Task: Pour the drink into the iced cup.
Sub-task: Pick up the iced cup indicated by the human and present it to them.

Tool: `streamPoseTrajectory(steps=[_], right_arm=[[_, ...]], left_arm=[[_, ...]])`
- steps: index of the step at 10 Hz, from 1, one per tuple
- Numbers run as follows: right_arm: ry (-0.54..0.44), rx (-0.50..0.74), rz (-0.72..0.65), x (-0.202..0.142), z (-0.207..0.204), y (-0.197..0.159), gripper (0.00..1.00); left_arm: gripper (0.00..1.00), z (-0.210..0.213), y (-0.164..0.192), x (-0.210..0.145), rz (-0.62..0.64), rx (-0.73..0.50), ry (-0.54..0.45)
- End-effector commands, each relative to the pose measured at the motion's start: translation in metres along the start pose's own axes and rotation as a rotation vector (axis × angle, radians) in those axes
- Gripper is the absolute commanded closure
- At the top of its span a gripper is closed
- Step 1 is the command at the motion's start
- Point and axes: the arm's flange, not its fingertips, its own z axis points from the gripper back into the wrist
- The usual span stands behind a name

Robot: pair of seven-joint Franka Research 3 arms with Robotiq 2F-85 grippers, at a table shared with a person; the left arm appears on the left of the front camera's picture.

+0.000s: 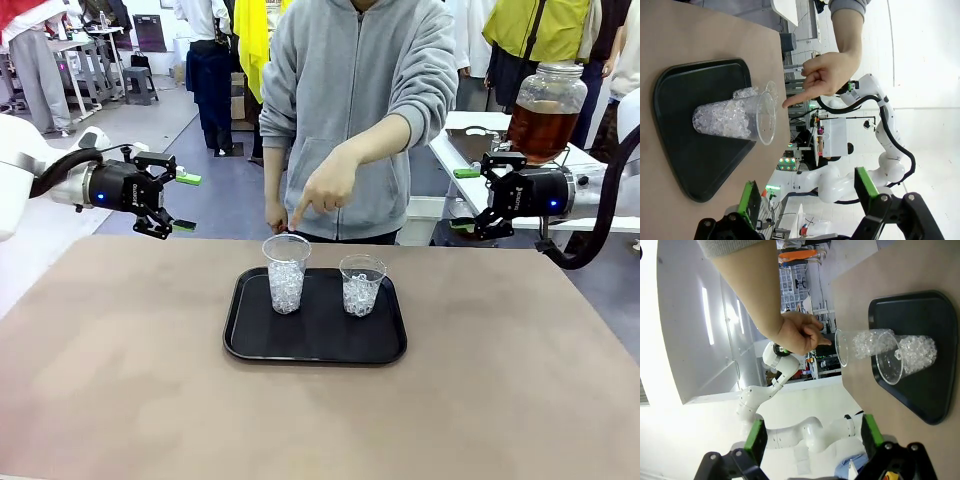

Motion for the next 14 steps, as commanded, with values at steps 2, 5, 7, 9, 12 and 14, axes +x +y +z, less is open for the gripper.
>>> streamPoseTrajectory(steps=[2, 5, 7, 9, 12, 14], right_arm=[[-0.007, -0.002, 0.0, 0.0004, 0.0007, 0.001, 0.0], [-0.007, -0.002, 0.0, 0.0004, 0.0007, 0.001, 0.0], [-0.007, -0.002, 0.0, 0.0004, 0.0007, 0.001, 0.0], [-0.007, -0.002, 0.0, 0.0004, 0.0007, 0.001, 0.0], [-0.007, -0.002, 0.0, 0.0004, 0.0007, 0.001, 0.0], [-0.007, -0.002, 0.0, 0.0004, 0.0007, 0.001, 0.0]], left_arm=[[0.0, -0.0002, 0.0, 0.0, 0.013, 0.006, 0.0], [0.0, -0.0002, 0.0, 0.0, 0.013, 0.006, 0.0], [0.0, -0.0001, -0.001, 0.0037, -0.071, -0.019, -0.014], [0.0, 0.0019, -0.0028, 0.0052, -0.327, -0.072, 0.0], [0.0, 0.0026, -0.003, -0.0026, -0.649, -0.066, 0.012], [0.0, 0.0001, -0.0036, -0.0037, -0.68, -0.072, 0.057]])
